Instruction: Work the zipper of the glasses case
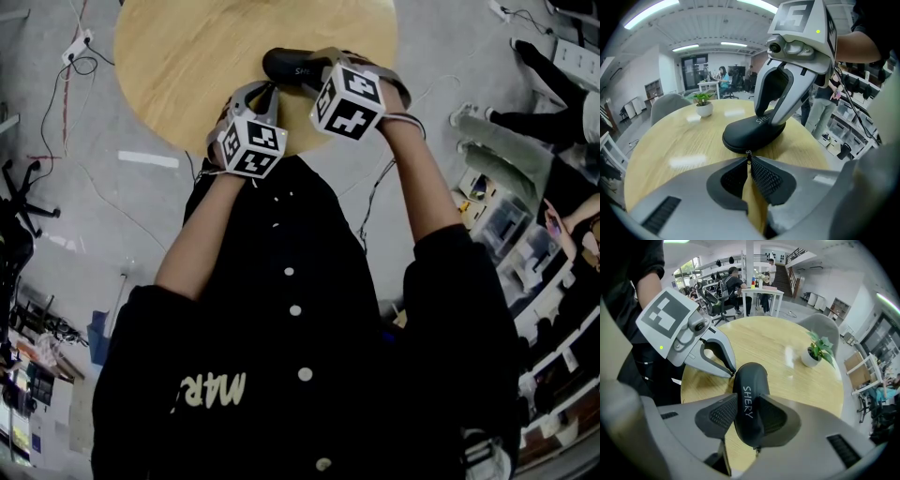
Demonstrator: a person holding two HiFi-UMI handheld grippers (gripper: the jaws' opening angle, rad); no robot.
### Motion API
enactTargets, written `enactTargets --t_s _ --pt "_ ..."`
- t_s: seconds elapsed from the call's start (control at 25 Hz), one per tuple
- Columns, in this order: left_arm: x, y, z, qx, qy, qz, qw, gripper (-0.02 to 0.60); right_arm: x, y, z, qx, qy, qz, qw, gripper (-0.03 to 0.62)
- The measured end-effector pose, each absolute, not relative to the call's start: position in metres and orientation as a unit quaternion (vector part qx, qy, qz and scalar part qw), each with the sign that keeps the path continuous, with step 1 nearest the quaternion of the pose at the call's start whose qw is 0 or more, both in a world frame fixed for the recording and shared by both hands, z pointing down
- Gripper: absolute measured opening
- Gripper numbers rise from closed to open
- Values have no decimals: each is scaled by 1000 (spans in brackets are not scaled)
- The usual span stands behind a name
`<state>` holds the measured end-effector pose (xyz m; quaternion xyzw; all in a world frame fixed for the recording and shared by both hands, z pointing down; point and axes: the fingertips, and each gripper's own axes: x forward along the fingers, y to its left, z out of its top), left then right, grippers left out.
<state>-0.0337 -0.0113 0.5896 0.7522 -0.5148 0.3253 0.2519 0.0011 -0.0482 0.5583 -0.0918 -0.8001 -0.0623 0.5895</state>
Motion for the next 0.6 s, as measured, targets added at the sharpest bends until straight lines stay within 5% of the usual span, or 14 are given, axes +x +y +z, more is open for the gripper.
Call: enactTargets --t_s 0.6 --pt "-42 -9 585 777 -475 335 242 5 1 -48 559 -93 -794 -73 597 149"
